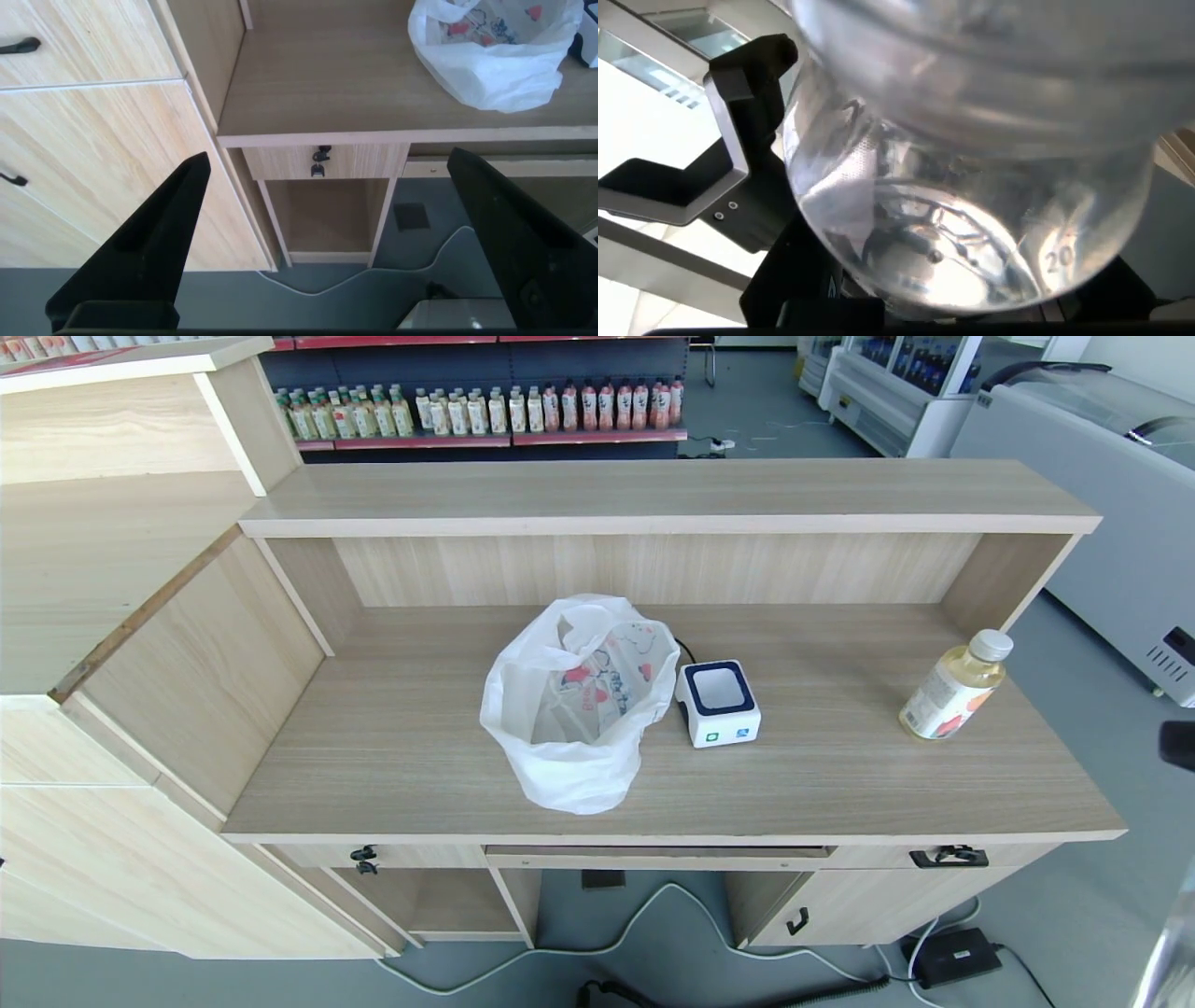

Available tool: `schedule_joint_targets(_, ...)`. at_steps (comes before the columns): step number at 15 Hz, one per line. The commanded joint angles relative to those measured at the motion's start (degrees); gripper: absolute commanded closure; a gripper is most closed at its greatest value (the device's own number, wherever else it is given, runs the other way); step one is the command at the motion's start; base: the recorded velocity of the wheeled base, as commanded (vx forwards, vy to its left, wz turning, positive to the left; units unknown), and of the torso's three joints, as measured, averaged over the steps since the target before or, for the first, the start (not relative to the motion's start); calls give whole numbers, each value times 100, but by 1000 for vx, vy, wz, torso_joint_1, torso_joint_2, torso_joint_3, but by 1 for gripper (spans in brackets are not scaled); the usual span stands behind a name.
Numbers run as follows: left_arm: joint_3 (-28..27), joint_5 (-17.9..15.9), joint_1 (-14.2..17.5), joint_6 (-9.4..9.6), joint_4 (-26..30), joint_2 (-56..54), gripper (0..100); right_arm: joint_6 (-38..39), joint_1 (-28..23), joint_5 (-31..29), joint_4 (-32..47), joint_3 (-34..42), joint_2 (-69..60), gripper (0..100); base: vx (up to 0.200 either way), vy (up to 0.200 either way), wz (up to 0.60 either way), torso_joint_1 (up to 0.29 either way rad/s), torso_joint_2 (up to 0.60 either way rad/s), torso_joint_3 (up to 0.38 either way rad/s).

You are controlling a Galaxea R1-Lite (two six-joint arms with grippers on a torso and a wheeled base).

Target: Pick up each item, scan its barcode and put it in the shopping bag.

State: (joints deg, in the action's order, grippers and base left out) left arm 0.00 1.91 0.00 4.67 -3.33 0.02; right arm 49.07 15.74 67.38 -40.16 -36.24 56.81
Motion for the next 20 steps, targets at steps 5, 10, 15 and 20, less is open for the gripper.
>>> schedule_joint_targets(5, 0, 2, 0, -1, -1, -2, 0, -301, 8, 179, 25, 91, 94, 100, 0, 0, 0, 0, 0, 0)
schedule_joint_targets(10, 0, 2, 0, -1, -1, -2, 0, -310, -27, 162, 8, 100, 102, 100, 0, 0, 0, 0, 0, 0)
schedule_joint_targets(15, 0, 2, 0, -1, -1, -2, 0, -354, -141, 162, 17, 100, 23, 100, 0, 0, 0, 0, 0, 0)
schedule_joint_targets(20, 0, 2, 0, -1, -1, -2, 0, -644, -159, 144, 25, 144, 76, 100, 0, 0, 0, 0, 0, 0)
